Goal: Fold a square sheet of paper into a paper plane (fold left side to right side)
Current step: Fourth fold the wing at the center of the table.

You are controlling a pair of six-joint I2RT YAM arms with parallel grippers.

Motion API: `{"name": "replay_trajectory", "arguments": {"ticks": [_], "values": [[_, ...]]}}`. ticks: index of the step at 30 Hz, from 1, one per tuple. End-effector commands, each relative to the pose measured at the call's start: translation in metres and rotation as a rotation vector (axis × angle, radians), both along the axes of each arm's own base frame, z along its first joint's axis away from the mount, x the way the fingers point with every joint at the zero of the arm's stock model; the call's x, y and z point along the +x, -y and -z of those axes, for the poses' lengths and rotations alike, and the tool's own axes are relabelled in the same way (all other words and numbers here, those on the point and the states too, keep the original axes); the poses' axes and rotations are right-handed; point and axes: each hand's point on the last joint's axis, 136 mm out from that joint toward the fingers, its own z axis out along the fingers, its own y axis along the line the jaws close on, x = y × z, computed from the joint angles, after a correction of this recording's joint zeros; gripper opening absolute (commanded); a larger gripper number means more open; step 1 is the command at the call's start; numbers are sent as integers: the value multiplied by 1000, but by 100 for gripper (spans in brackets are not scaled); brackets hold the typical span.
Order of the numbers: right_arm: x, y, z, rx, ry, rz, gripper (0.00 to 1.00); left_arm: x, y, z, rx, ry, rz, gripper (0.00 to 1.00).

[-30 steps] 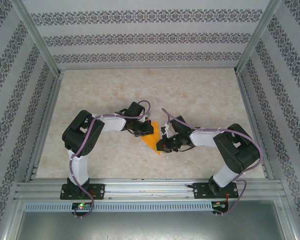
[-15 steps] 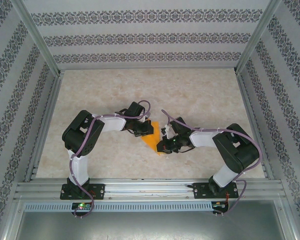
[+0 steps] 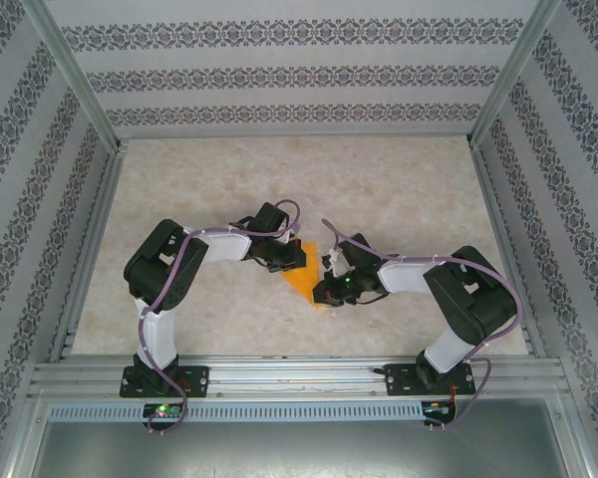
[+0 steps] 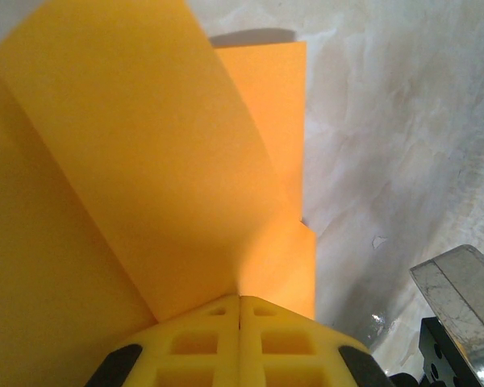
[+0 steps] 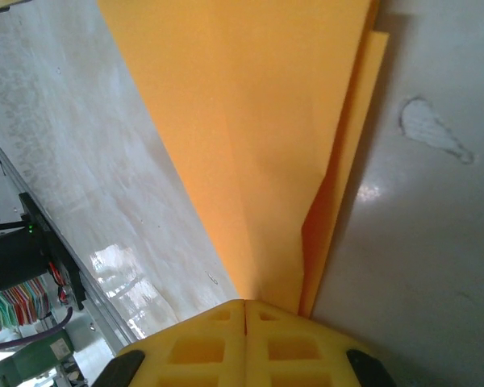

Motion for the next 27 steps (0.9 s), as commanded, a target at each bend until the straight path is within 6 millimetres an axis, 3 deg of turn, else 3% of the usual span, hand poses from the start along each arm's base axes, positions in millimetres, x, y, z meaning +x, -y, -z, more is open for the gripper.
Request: {"name": "replay_trajectory", "arguments": {"ticks": [1, 11, 27], "values": [[-13, 6, 11, -47, -29, -23, 0, -12, -21, 37, 138, -63, -16, 0], [-22, 11, 19, -68, -58, -31, 0, -11, -23, 38, 142, -62, -21, 0], [-51, 30, 34, -117, -123, -35, 0, -10, -30, 42, 166, -67, -36, 0]]}}
